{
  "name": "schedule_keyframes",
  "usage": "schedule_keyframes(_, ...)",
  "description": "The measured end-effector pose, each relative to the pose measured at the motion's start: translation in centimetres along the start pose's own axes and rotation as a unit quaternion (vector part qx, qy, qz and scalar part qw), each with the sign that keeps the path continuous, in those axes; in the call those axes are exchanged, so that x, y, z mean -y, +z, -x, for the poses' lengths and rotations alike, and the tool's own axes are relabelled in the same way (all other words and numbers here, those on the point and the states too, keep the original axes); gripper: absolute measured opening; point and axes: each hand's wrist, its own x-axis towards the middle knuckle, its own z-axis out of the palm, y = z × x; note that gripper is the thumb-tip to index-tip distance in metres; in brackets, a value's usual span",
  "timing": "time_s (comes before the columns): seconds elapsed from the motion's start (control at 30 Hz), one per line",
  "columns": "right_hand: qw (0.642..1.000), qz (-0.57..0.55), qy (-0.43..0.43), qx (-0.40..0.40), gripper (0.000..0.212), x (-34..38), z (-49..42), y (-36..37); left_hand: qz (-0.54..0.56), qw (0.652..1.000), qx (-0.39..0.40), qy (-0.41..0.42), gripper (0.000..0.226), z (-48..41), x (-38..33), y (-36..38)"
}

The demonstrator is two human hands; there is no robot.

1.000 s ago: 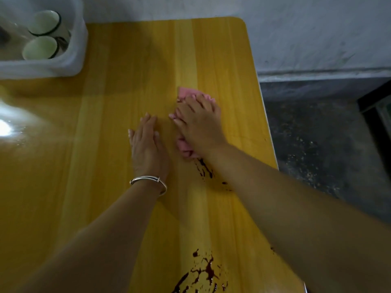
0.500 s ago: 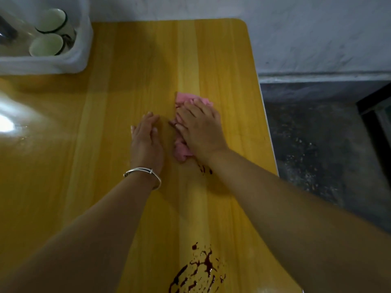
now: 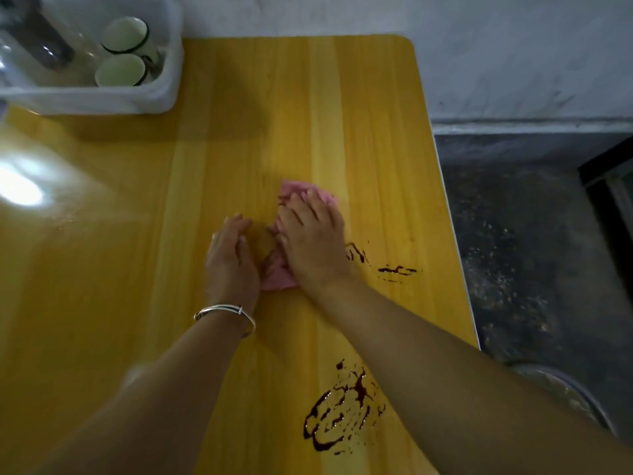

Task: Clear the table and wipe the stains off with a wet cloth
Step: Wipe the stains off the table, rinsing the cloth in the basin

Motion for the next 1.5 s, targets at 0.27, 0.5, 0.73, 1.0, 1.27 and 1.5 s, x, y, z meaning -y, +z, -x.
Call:
schedule_keyframes(0.27, 0.962, 0.038, 0.269, 0.004, 0.039, -10.4, -0.4, -4.6, 0.0, 0.999, 0.005, -0.044, 0.032, 1.2, 1.6, -3.5)
schedule_keyframes(0.5, 0.976, -0.031, 0.209, 0.06, 0.037, 1.3, -0.1, -3.0, 0.016, 0.996, 0.03, -0.085, 0.031, 2.5, 1.5, -4.8)
schedule_keyframes(0.73, 0.901, -0.344, 0.257, 0.06, 0.025, 5.0, 0.1, -5.3, 0.102, 0.986, 0.054, -0.122, 0.029, 2.5, 1.6, -6.7)
schedule_keyframes(1.0, 0.664, -0.641, 0.384, 0.027, 0.02, 7.4, 2.9, -8.3, 0.275, 0.926, 0.146, -0.215, 0.027, 2.9, 1.5, -10.5)
schedule_keyframes(1.27, 0.646, -0.681, 0.33, 0.105, 0.024, 14.2, 5.1, -8.1, 0.314, 0.906, 0.165, -0.233, 0.021, 4.2, 2.4, -16.4)
schedule_keyframes(1.5, 0.681, -0.646, 0.255, 0.231, 0.01, 20.0, 8.0, -7.1, 0.335, 0.896, 0.12, -0.267, 0.019, 8.3, 5.5, -21.7)
